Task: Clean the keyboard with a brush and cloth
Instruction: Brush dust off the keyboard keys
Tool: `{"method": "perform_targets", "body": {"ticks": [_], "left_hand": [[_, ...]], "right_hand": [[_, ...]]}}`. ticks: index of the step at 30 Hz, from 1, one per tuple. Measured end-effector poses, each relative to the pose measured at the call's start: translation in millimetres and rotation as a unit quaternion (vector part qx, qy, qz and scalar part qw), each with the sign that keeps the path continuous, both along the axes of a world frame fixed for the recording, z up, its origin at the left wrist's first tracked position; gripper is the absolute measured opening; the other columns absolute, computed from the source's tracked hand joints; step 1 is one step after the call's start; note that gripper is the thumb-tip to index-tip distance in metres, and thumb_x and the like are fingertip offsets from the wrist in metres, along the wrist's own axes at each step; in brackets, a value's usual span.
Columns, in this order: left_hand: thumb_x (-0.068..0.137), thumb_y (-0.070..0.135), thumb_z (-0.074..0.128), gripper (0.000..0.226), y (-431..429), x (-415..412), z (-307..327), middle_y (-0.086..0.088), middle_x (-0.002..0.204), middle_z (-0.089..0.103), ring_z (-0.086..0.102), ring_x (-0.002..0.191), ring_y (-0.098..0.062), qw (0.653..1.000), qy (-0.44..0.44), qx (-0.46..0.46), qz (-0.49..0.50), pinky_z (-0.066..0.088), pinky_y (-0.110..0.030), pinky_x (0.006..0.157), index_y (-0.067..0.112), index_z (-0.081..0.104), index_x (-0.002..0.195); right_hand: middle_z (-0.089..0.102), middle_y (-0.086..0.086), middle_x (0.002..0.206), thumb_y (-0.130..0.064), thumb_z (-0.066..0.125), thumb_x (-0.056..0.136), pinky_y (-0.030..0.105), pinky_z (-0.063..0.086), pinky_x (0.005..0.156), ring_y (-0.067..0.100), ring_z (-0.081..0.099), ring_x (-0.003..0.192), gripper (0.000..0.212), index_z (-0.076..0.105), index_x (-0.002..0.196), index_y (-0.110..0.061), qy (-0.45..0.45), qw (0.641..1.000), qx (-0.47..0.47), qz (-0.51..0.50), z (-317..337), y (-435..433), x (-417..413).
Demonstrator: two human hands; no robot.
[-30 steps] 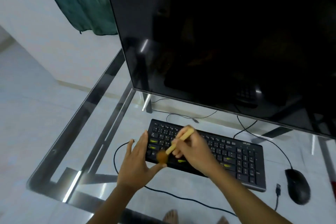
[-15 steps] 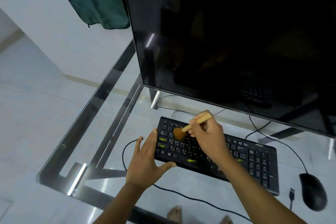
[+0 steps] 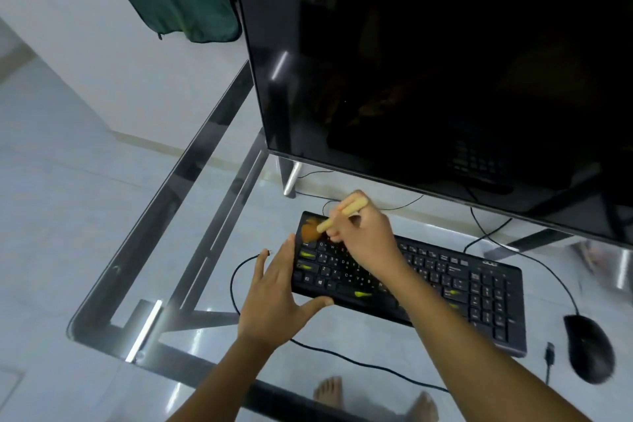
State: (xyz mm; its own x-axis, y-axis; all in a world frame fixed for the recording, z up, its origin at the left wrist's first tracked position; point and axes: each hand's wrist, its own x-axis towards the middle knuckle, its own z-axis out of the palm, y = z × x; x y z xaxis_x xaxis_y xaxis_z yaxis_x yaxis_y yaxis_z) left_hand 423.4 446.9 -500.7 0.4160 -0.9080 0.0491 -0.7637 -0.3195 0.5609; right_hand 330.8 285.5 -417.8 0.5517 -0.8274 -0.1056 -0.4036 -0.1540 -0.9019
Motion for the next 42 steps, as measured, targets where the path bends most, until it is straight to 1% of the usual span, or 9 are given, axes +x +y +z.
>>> {"method": "perform_targets", "body": {"ticks": [10, 14, 18, 23, 26, 29, 35, 39, 42], "left_hand": [[0.074, 0.078, 0.058, 0.109, 0.3, 0.3, -0.2, 0.005, 0.153, 0.036, 0.033, 0.140, -0.006, 1.000, 0.010, -0.002, -0.004, 0.011, -0.044, 0.121, 0.017, 0.012, 0.152], [0.077, 0.072, 0.060, 0.103, 0.7, 0.1, -1.7, 0.003, 0.151, 0.038, 0.037, 0.138, -0.009, 1.000, 0.005, -0.017, -0.009, 0.013, -0.045, 0.120, 0.016, 0.014, 0.151], [0.074, 0.075, 0.059, 0.108, 0.6, -0.8, -0.6, 0.005, 0.153, 0.035, 0.033, 0.140, -0.009, 1.000, 0.002, -0.007, -0.005, 0.010, -0.044, 0.121, 0.017, 0.013, 0.151], [0.075, 0.075, 0.057, 0.105, 0.5, -1.3, 1.7, 0.003, 0.151, 0.039, 0.031, 0.140, -0.009, 1.000, 0.000, -0.009, -0.007, 0.010, -0.043, 0.121, 0.019, 0.011, 0.151], [0.073, 0.078, 0.056, 0.109, -0.4, -1.6, 2.1, 0.004, 0.151, 0.039, 0.031, 0.141, -0.008, 1.000, 0.002, -0.006, -0.005, 0.010, -0.045, 0.121, 0.016, 0.011, 0.151], [0.073, 0.076, 0.057, 0.110, 0.3, -2.4, 2.6, 0.001, 0.151, 0.039, 0.019, 0.142, -0.002, 1.000, -0.011, -0.010, 0.005, 0.012, -0.048, 0.120, 0.013, 0.014, 0.151], [0.073, 0.075, 0.059, 0.110, -0.2, -2.6, 1.5, 0.002, 0.150, 0.040, 0.029, 0.140, -0.007, 1.000, -0.010, -0.003, 0.002, 0.008, -0.041, 0.121, 0.014, 0.013, 0.151], [0.073, 0.076, 0.056, 0.107, 0.1, -4.2, 4.1, -0.001, 0.150, 0.041, 0.024, 0.140, -0.007, 1.000, -0.016, -0.012, 0.006, 0.009, -0.041, 0.120, 0.015, 0.013, 0.150], [0.073, 0.074, 0.057, 0.105, -0.9, -5.2, 7.2, -0.005, 0.146, 0.045, 0.019, 0.138, -0.007, 0.999, -0.022, -0.024, 0.010, 0.017, -0.048, 0.116, 0.011, 0.019, 0.149]], "right_hand": [[0.070, 0.000, 0.078, -0.008, 0.062, 0.092, 0.031, 0.055, 0.063, 0.021, 0.067, 0.070, 0.012, 0.061, 0.085, -0.018, 0.002, 0.995, -0.065, -0.069, -0.1, 21.7, -55.2], [0.073, 0.007, 0.076, -0.004, 0.059, 0.093, 0.030, 0.058, 0.061, 0.020, 0.070, 0.067, 0.015, 0.063, 0.084, -0.015, 0.009, 0.998, 0.061, -0.016, -5.1, 47.9, -66.3], [0.071, -0.005, 0.077, -0.011, 0.060, 0.095, 0.026, 0.056, 0.060, 0.012, 0.070, 0.068, 0.018, 0.059, 0.085, -0.026, 0.004, 0.994, -0.028, -0.108, -3.2, 38.0, -68.8], [0.071, 0.004, 0.077, -0.018, 0.060, 0.095, 0.040, 0.061, 0.066, 0.019, 0.071, 0.068, 0.009, 0.057, 0.086, -0.018, 0.073, 0.997, 0.029, -0.005, -0.4, 20.8, -62.0], [0.071, 0.001, 0.083, -0.015, 0.058, 0.096, 0.034, 0.058, 0.067, 0.018, 0.071, 0.074, 0.015, 0.056, 0.084, -0.025, -0.010, 0.993, -0.034, -0.111, 5.2, 8.9, -61.7], [0.072, 0.002, 0.080, -0.014, 0.058, 0.096, 0.028, 0.060, 0.069, 0.015, 0.071, 0.072, 0.009, 0.060, 0.087, -0.016, 0.044, 0.997, 0.069, 0.010, 10.5, 13.6, -49.8], [0.072, -0.001, 0.084, -0.014, 0.057, 0.095, 0.028, 0.057, 0.071, 0.013, 0.069, 0.077, 0.010, 0.059, 0.087, -0.016, 0.013, 0.999, -0.005, -0.042, 9.6, 1.7, -30.2], [0.068, -0.010, 0.087, -0.009, 0.056, 0.096, 0.007, 0.046, 0.069, -0.008, 0.063, 0.078, 0.008, 0.059, 0.089, -0.012, -0.025, 0.996, -0.037, -0.079, 9.3, 9.5, -18.0], [0.074, -0.004, 0.081, -0.016, 0.056, 0.097, 0.024, 0.057, 0.076, 0.006, 0.070, 0.076, 0.007, 0.060, 0.093, -0.013, 0.004, 0.998, 0.066, -0.024, 5.7, 8.1, -14.2]]}}
